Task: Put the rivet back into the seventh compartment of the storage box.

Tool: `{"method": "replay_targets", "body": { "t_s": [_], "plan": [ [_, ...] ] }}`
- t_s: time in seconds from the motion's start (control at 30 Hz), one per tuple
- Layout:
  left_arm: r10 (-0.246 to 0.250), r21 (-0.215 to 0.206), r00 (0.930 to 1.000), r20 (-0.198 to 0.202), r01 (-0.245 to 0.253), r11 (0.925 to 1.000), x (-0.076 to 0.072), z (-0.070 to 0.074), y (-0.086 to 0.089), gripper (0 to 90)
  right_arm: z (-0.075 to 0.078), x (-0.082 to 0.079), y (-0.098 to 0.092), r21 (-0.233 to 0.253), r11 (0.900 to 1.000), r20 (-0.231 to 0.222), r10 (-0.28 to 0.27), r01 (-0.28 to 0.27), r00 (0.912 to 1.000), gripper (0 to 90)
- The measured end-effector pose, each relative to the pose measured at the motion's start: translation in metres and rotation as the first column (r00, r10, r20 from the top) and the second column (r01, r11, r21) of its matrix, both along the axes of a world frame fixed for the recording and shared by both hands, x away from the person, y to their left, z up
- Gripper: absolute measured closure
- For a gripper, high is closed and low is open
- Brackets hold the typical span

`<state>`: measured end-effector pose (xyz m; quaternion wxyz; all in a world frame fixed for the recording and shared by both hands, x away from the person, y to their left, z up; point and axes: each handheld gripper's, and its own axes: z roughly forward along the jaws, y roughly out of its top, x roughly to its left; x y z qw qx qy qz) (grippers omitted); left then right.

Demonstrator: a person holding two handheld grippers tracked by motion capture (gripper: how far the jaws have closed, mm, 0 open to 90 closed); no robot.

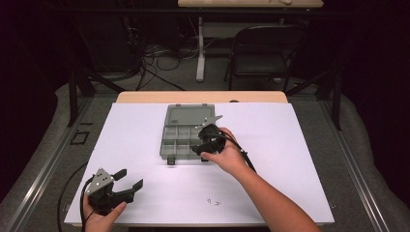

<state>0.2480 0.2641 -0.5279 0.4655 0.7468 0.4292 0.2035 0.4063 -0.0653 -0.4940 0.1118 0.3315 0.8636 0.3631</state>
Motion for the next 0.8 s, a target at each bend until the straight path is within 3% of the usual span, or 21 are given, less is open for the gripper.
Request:
{"method": "replay_targets", "body": {
  "t_s": [0.27, 0.37, 0.6, 0.8],
  "plan": [
    [0.0, 0.002, 1.0, 0.004, 0.0, 1.0, 0.0, 0.0, 0.0, 24.0, 0.004, -0.015, -0.005, -0.026, 0.999, 0.046, 0.019, -0.018, 0.9988, 40.8],
    [0.001, 0.0, 1.0, 0.005, -0.001, 1.0, 0.0, 0.0, 0.0, 24.0, 0.006, -0.02, -0.007, -0.03, 0.999, 0.043, 0.027, -0.025, 0.9987, 40.7],
    [0.0, 0.002, 1.0, 0.008, 0.0, 1.0, 0.0, 0.0, -0.001, 22.8, 0.01, -0.043, -0.017, -0.044, 0.998, 0.084, 0.042, -0.038, 0.9956, 40.1],
    [-0.002, 0.003, 1.0, 0.005, 0.002, 1.0, 0.0, 0.0, -0.001, 22.7, 0.01, -0.059, -0.025, -0.01, 0.999, 0.089, 0.046, -0.045, 0.9949, 42.2]
  ]
}}
